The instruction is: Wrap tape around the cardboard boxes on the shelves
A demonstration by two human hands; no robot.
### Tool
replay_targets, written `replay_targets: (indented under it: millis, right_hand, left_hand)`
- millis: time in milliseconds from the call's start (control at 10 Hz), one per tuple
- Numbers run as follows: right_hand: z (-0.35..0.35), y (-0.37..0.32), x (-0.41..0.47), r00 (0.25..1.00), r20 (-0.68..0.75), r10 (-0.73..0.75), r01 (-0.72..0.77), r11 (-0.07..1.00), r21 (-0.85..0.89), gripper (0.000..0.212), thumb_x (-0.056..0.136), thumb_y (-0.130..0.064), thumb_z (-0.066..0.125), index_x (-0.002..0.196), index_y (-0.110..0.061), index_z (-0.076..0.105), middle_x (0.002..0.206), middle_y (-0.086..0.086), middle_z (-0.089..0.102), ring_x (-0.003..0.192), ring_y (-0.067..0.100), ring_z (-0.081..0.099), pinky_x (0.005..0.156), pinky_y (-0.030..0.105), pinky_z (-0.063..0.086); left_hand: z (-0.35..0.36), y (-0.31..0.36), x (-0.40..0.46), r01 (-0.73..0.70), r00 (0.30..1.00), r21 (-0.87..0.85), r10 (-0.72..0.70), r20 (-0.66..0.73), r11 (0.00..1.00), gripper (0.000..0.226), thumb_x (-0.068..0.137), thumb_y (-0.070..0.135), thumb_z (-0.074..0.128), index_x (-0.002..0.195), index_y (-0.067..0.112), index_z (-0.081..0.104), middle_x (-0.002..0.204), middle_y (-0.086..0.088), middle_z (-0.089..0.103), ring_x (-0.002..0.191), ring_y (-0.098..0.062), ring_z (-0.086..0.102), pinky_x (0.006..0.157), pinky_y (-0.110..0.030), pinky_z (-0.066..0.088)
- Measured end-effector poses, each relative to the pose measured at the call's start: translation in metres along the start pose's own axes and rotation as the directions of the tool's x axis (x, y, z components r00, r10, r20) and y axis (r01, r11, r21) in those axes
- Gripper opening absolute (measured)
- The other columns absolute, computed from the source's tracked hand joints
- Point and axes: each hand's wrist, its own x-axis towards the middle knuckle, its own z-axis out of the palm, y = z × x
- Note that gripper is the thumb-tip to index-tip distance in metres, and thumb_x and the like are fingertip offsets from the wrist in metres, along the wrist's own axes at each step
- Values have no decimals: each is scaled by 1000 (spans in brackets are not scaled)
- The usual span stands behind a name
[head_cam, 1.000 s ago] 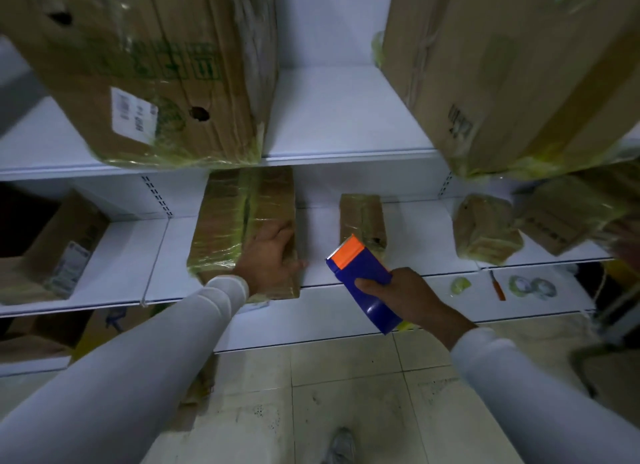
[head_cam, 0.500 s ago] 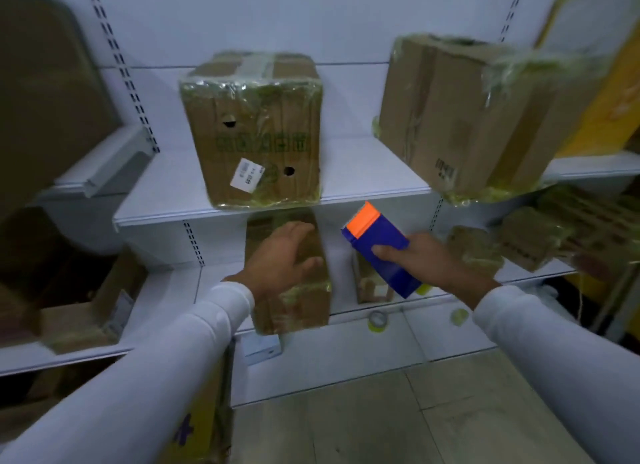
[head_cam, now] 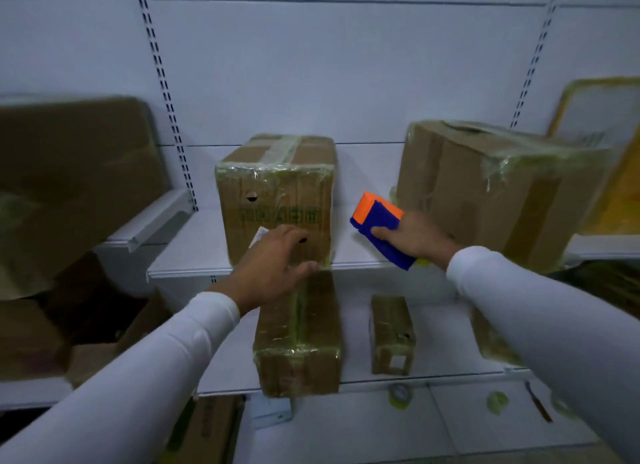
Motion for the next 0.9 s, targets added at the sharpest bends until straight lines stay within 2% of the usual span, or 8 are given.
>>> replay_targets:
  millis: [100,200,300,500,600,700,800,900]
  right_hand:
    - [9,9,26,999,38,-22,25,996,-82,51,88,-59,55,76,-10,53,76,12,60,70,26,60,64,35,45]
    - [21,19,47,997,69,-45,59,977,-203,54,87,-64,52,78,-11,52,72,7,56,66,23,57,64,33,44]
    - [32,28,62,996,66,-67,83,959,-269,53,85,-66,51,70,-16,45,69,4,54,61,20,54,60,33,43]
    - [38,26,75,989,-21,-149,132,926,-354,53,83,-67,52,68,-17,43,64,3,50,58,20,51,57,32,39]
    - [40,32,74,980,-101,-171,131,938,-320,60,79,-69,56,88,-10,53,75,4,57,69,24,57,59,31,42]
    - [37,32,69,955,-190,-227,158,934,-319,75,77,-71,59,116,-9,48,100,11,61,92,32,62,72,36,47]
    - [33,28,62,941,-193,-278,168,879,-446,87,74,-81,50,124,-10,49,119,14,60,106,33,58,91,45,45]
    - [29,20,52,958,-157,-239,146,881,-450,94,72,-86,43,129,-12,48,127,13,57,114,33,54,98,48,42]
  left_hand:
    - [8,2,0,47,999,24,-47,-1,999,57,89,44,60,137,18,45,142,-4,46,128,-22,43,103,-35,38]
    - [20,3,3,109,994,38,-109,7,993,55,89,45,59,136,19,47,138,-4,49,123,-23,47,98,-36,42]
    - [32,7,8,157,987,49,-158,19,986,51,90,43,59,133,19,49,132,-3,52,117,-22,49,94,-35,43]
    - [53,17,20,190,980,54,-192,43,980,51,89,41,61,134,20,48,133,-4,52,120,-22,48,99,-38,42]
    - [58,21,24,183,981,76,-187,45,980,51,89,41,60,133,17,49,130,-3,52,118,-21,49,96,-34,42]
    - [59,23,27,179,982,85,-183,39,980,53,89,41,60,134,16,49,129,-3,52,117,-21,49,94,-32,40]
    - [56,26,24,167,985,67,-170,29,984,53,89,41,60,135,16,49,130,-3,52,117,-20,49,94,-31,40]
    - [51,27,22,161,987,48,-162,19,986,52,90,40,60,135,18,49,129,-3,52,116,-20,50,93,-31,41]
